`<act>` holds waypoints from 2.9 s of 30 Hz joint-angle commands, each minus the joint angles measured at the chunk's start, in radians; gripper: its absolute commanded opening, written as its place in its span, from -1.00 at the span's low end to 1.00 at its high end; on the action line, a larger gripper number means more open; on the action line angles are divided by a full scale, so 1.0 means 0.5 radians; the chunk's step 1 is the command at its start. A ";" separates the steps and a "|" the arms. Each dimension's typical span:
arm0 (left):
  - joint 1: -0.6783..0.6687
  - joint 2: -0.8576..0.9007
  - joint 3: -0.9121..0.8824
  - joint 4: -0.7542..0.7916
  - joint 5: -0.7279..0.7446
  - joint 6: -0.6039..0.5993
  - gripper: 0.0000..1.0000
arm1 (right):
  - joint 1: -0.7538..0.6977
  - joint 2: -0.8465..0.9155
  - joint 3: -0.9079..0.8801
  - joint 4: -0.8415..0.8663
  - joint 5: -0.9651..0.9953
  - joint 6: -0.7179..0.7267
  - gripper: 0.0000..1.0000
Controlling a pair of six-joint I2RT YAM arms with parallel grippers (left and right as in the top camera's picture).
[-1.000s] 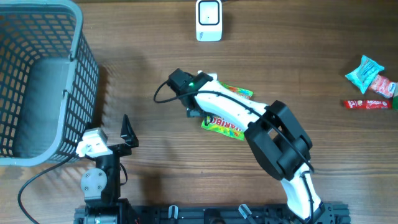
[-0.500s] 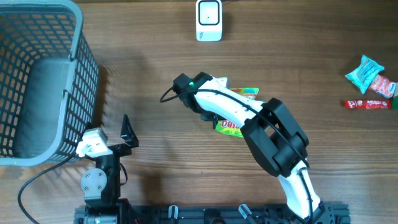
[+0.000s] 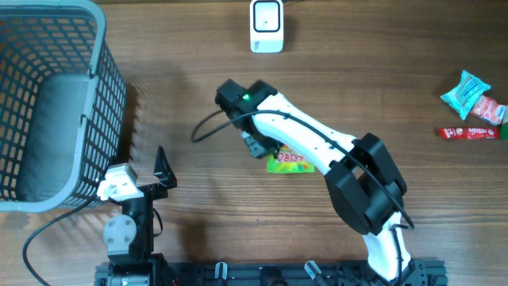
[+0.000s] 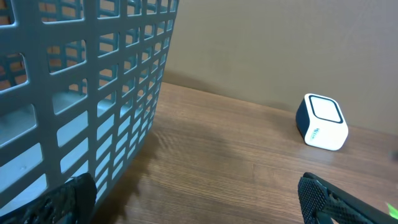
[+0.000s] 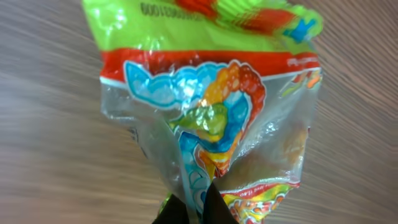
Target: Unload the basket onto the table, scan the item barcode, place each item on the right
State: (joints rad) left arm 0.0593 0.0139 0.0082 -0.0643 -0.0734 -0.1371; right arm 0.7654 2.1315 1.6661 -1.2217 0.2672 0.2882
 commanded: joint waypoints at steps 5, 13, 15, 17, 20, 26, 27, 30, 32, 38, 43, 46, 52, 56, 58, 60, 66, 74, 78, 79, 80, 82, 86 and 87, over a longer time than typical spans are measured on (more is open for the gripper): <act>0.003 -0.014 -0.005 -0.001 -0.019 -0.003 1.00 | -0.008 -0.023 -0.205 0.176 0.256 0.013 0.99; 0.003 -0.014 -0.005 -0.001 -0.019 -0.003 1.00 | 0.097 -0.009 -0.206 0.216 0.467 0.114 0.99; 0.003 -0.014 -0.005 -0.001 -0.019 -0.003 1.00 | 0.130 0.052 -0.207 0.238 0.575 0.213 0.99; 0.003 -0.014 -0.005 -0.001 -0.019 -0.003 1.00 | 0.128 0.149 -0.207 0.222 0.586 0.298 1.00; 0.003 -0.014 -0.005 -0.001 -0.019 -0.003 1.00 | 0.103 0.330 -0.207 0.144 0.596 0.501 1.00; 0.003 -0.014 -0.005 -0.001 -0.018 -0.003 1.00 | 0.021 0.635 -0.207 0.079 0.480 0.547 0.91; 0.003 -0.014 -0.005 -0.001 -0.019 -0.003 1.00 | 0.008 0.671 -0.208 0.112 0.375 0.453 0.71; 0.003 -0.014 -0.005 -0.001 -0.019 -0.003 1.00 | -0.027 0.756 -0.208 0.187 0.000 0.258 -0.33; 0.003 -0.014 -0.005 -0.001 -0.019 -0.003 1.00 | -0.034 0.769 -0.208 0.204 -0.191 0.259 -0.75; 0.003 -0.014 -0.005 -0.001 -0.019 -0.003 1.00 | -0.058 0.617 -0.039 0.060 -0.558 0.034 -0.91; 0.003 -0.014 -0.005 -0.001 -0.019 -0.003 1.00 | -0.126 0.200 0.316 -0.063 -1.534 -0.570 -0.91; 0.003 -0.014 -0.005 -0.001 -0.019 -0.003 1.00 | -0.222 -0.134 0.369 -0.042 -2.181 -0.853 -0.91; 0.003 -0.014 -0.005 -0.001 -0.019 -0.003 1.00 | -0.410 -0.340 0.369 -0.064 -3.017 -0.953 -0.91; 0.003 -0.014 -0.005 -0.001 -0.019 -0.003 1.00 | -0.463 -0.335 0.287 0.085 -3.539 -1.231 -0.91; 0.003 -0.014 -0.005 -0.001 -0.019 -0.003 1.00 | -0.477 -0.335 0.237 0.234 -3.735 -1.514 -0.91; 0.003 -0.014 -0.005 -0.001 -0.019 -0.003 1.00 | -0.478 -0.335 0.225 0.331 -3.782 -1.711 -0.91; 0.003 -0.014 -0.005 -0.001 -0.019 -0.003 1.00 | -0.473 -0.336 0.224 0.482 -3.745 -2.634 -0.91; 0.003 -0.014 -0.005 -0.001 -0.019 -0.003 1.00 | -0.450 -0.336 0.224 0.954 -3.591 -2.979 -0.91; 0.003 -0.014 -0.005 -0.001 -0.019 -0.003 1.00 | -0.451 -0.336 0.224 1.089 -3.698 -2.986 -0.91; 0.003 -0.014 -0.005 -0.001 -0.019 -0.003 1.00 | -0.450 -0.336 0.224 1.097 -3.712 -2.985 -0.91; 0.003 -0.014 -0.005 -0.001 -0.018 -0.003 1.00 | -0.450 -0.336 0.224 1.096 -3.726 -2.984 -0.91; 0.003 -0.014 -0.005 -0.001 -0.018 -0.003 1.00 | -0.450 -0.336 0.224 1.092 -3.742 -2.897 -0.91; 0.003 -0.014 -0.005 -0.001 -0.019 -0.003 1.00 | -0.451 -0.336 0.224 1.048 -3.700 -1.961 -0.91; 0.003 -0.014 -0.005 -0.001 -0.019 -0.003 1.00 | -0.452 -0.336 0.224 0.999 -3.592 -1.583 -0.91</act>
State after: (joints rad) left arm 0.0593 0.0139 0.0082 -0.0639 -0.0734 -0.1371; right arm 0.5358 1.9617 1.7786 -0.6910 -1.5333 -0.9840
